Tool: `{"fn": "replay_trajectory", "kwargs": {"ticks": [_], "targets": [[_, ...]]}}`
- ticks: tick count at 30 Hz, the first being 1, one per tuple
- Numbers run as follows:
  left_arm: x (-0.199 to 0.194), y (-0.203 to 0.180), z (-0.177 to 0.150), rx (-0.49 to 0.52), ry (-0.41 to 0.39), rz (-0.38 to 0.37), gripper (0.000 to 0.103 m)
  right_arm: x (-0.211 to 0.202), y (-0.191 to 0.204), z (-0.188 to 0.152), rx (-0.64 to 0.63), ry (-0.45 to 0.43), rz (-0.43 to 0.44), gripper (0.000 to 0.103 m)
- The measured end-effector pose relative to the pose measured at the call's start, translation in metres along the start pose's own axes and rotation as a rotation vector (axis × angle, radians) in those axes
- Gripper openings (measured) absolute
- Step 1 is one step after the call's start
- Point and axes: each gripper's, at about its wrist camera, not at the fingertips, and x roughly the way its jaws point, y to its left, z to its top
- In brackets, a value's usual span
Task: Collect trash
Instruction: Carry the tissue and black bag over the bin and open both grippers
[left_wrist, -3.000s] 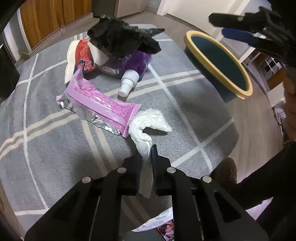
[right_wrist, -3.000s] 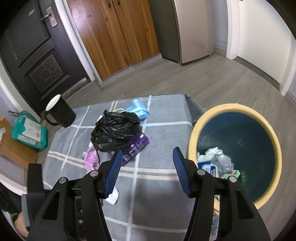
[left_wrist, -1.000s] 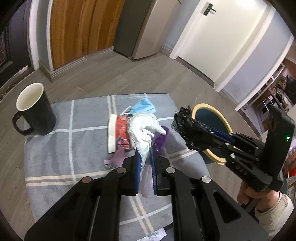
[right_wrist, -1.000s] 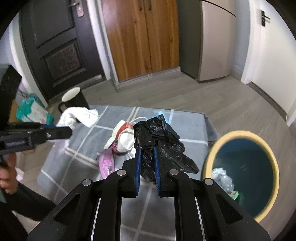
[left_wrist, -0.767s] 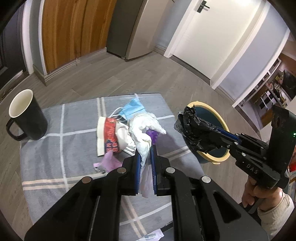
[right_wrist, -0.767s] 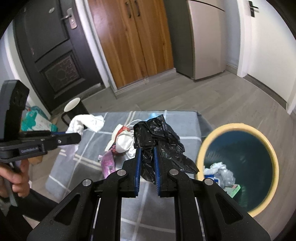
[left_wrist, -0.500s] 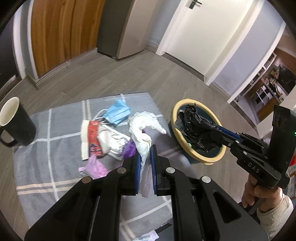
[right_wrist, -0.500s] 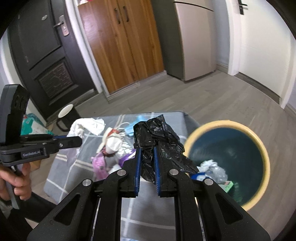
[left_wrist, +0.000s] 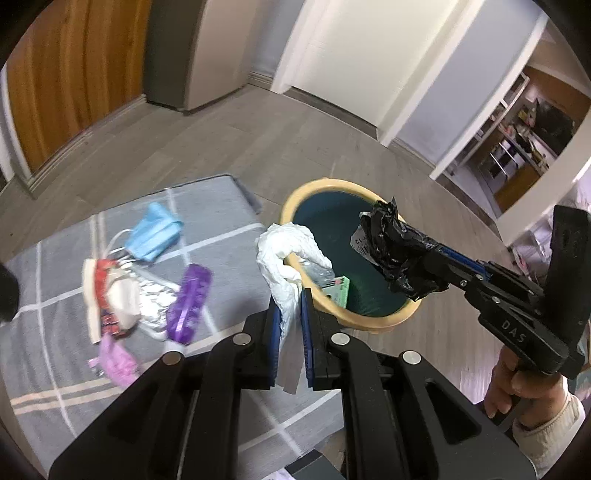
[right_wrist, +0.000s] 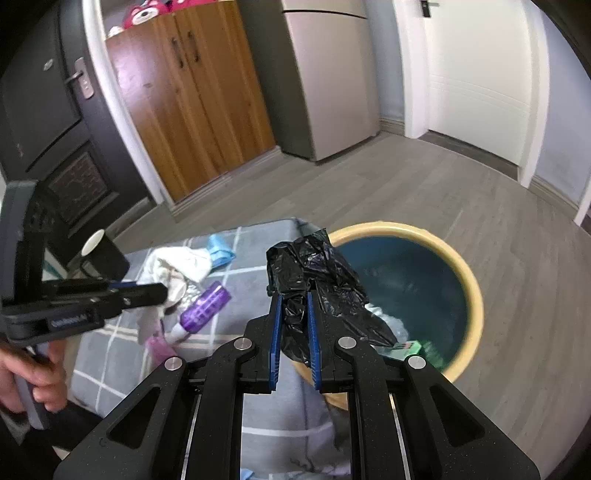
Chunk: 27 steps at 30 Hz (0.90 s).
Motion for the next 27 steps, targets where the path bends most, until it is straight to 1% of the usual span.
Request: {"fn": "replay_trajectory", "kwargs": {"ticks": [8, 14, 19, 24, 25, 27], "targets": [[0.039, -0.035, 0.011, 0.051, 0.030, -0.056, 0.009, -0.009, -0.015, 0.002, 0.039, -0.022, -0.037, 0.014], [0.066, -0.054, 0.020, 0.072, 0.047, -0.093, 0.009, -0.013, -0.028, 0.001, 0.064, -0.031, -0.069, 0.014], [0.087, -0.063, 0.025, 0.078, 0.052, -0.102, 0.009, -0.014, -0.037, -0.001, 0.080, -0.029, -0.084, 0.014], [0.106, -0.060, 0.023, 0.067, 0.078, -0.108, 0.009, -0.010, -0.042, -0.002, 0.088, -0.016, -0.091, 0.014], [0.108, -0.060, 0.023, 0.068, 0.082, -0.111, 0.010, -0.009, -0.043, -0.003, 0.090, -0.012, -0.093, 0.014], [0.108, -0.060, 0.023, 0.066, 0.083, -0.109, 0.021, -0.007, -0.044, -0.003, 0.092, -0.009, -0.094, 0.014]]}}
